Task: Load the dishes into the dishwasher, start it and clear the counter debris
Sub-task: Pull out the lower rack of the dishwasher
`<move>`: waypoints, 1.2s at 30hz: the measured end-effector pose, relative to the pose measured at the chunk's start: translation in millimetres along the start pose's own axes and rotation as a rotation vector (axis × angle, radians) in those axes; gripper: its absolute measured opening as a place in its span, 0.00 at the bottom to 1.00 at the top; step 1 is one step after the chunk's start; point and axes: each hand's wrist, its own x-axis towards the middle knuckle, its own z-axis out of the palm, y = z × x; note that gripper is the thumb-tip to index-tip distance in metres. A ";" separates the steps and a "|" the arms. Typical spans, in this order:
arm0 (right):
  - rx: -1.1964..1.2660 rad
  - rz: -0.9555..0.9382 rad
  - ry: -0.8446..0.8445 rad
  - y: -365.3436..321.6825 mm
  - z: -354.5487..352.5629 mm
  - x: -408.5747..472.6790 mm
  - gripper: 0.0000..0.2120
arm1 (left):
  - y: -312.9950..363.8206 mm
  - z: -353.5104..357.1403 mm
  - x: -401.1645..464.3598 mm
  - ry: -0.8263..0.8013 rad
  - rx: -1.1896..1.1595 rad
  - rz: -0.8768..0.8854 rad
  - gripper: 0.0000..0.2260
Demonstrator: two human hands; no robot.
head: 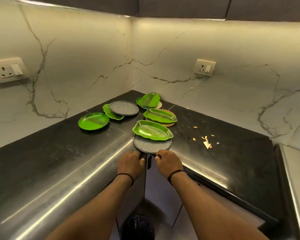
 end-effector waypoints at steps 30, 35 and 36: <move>-0.162 -0.350 0.212 82.8 95.3 257.6 0.07 | 1.0 113.2 257.3 -0.146 -0.455 -0.364 0.22; -0.047 -0.156 0.382 72.7 54.9 283.1 0.08 | 15.5 104.1 268.0 -0.116 -0.494 -0.313 0.18; -0.022 -0.115 0.411 77.2 42.2 286.5 0.08 | 24.0 101.4 270.3 -0.115 -0.511 -0.289 0.17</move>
